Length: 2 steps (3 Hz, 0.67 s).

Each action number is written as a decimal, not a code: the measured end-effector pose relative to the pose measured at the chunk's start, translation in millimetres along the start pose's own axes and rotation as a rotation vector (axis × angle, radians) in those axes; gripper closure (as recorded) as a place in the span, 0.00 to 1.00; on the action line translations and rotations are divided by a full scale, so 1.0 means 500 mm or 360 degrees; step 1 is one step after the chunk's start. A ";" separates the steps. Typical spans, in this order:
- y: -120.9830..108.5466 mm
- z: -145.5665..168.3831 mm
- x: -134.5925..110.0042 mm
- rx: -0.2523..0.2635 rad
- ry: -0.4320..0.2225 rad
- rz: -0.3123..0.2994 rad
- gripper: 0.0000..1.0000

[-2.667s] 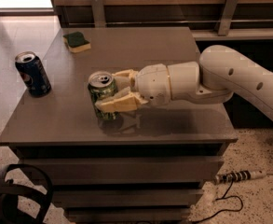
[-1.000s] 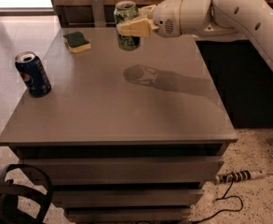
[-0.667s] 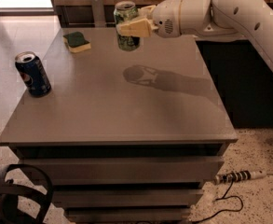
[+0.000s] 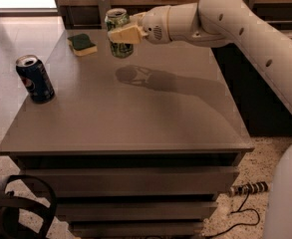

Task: Move green can near sponge

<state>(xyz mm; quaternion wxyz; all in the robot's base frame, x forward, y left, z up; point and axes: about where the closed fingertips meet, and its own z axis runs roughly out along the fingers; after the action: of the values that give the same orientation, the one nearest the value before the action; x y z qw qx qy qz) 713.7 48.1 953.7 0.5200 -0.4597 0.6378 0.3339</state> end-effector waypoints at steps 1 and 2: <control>-0.049 0.078 0.016 -0.0060 -0.0068 0.0030 1.00; -0.116 0.129 0.035 -0.0060 -0.0118 0.0065 1.00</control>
Offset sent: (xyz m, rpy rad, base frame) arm 0.1300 0.0342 -0.0427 0.1293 0.0257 0.0138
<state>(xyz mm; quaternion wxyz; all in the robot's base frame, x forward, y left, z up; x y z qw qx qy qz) 790.2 81.5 924.4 0.5276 -0.4435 0.6209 0.3733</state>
